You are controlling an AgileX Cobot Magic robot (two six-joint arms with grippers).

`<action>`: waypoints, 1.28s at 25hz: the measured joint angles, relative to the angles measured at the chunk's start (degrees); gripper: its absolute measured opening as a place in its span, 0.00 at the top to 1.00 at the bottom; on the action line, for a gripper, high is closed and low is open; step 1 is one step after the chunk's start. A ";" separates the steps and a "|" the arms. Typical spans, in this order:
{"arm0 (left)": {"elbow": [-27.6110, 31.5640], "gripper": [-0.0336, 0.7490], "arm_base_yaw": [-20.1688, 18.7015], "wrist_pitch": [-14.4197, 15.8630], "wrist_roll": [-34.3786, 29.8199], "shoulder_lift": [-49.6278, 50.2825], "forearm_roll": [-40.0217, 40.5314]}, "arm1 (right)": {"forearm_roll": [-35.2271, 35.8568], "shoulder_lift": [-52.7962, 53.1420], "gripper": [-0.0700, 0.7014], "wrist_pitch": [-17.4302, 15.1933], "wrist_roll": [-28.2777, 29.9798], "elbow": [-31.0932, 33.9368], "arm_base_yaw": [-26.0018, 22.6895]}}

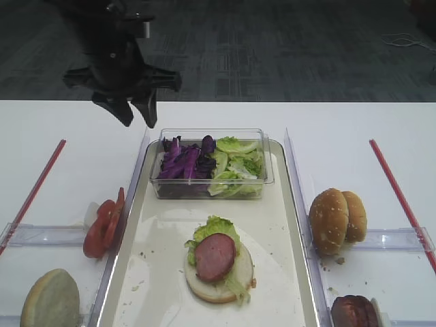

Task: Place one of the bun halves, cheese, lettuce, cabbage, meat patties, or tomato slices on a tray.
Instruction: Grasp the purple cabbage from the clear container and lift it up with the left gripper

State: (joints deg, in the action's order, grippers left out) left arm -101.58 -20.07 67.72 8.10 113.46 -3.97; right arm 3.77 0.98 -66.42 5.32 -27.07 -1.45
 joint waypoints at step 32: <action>-10.64 0.58 -5.84 -0.30 1.70 17.84 -4.28 | 0.00 0.00 0.88 0.00 0.00 0.00 0.00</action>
State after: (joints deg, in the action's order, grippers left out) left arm -112.22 -25.91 67.41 9.80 131.30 -8.25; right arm 3.77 0.98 -66.42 5.32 -27.07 -1.45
